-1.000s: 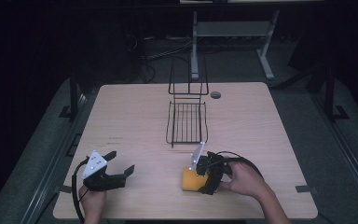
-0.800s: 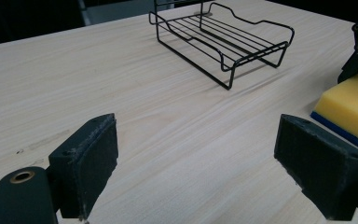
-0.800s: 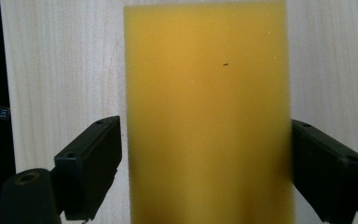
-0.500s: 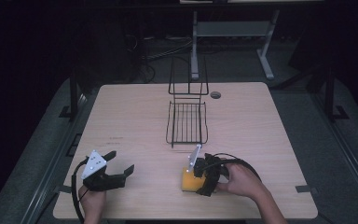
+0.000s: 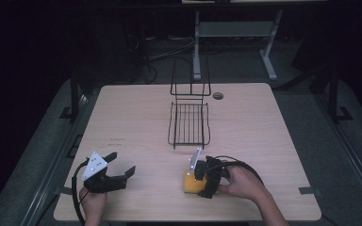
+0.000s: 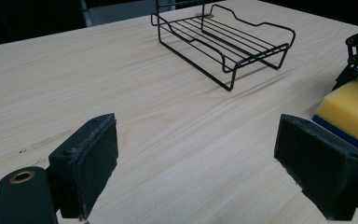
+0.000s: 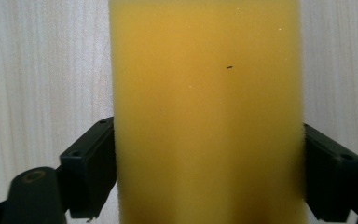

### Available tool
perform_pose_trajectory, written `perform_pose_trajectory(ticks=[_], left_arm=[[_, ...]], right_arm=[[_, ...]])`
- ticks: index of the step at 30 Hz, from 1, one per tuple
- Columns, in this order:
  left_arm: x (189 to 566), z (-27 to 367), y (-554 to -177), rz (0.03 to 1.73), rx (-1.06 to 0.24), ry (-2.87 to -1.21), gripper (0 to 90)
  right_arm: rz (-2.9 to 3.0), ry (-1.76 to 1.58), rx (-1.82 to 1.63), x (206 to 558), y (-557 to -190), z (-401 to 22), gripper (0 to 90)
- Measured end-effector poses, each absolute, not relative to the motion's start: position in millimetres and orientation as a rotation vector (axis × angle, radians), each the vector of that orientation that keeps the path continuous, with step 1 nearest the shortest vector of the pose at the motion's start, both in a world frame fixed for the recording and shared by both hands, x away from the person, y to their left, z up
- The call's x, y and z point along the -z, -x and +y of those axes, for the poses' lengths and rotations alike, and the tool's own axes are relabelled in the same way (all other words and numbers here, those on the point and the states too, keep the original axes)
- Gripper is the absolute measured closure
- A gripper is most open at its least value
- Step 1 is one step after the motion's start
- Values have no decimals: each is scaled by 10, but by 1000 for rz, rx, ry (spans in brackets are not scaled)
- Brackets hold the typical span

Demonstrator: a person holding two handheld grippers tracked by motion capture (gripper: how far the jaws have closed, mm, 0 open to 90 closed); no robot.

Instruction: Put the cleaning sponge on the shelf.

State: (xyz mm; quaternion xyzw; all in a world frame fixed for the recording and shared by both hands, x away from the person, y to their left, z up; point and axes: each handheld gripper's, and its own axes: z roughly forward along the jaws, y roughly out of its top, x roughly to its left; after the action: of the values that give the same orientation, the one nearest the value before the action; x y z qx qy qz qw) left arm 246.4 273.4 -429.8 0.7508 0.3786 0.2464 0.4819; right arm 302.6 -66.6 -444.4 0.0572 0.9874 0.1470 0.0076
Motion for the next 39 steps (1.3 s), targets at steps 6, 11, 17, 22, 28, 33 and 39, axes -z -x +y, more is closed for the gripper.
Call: perform_pose_trajectory(ticks=[6, 11, 17, 22, 28, 33, 39], left_arm=[[4297, 2736, -2463, 923, -600, -1829, 128], [4296, 2739, -2462, 925, -599, -1828, 128], [4292, 2739, -2460, 923, -602, -1829, 128], [4291, 2749, -2461, 925, -600, -1824, 128], [4288, 2747, -2456, 926, -601, -1823, 128], [4289, 2745, -2458, 924, -601, -1825, 128], [4288, 2746, -2457, 925, -601, -1823, 128]], right_arm=[[3083, -171, -462, 4442, -3021, -671, 201], [3088, -176, -461, 4433, -3017, -675, 210], [3094, -170, -457, 4429, -3009, -676, 213], [3098, -163, -456, 4424, -3011, -673, 214], [3098, -171, -450, 4396, -3007, -678, 214], [3100, -172, -463, 4362, -3010, -689, 214], [3103, -149, -438, 4363, -3034, -672, 214]])
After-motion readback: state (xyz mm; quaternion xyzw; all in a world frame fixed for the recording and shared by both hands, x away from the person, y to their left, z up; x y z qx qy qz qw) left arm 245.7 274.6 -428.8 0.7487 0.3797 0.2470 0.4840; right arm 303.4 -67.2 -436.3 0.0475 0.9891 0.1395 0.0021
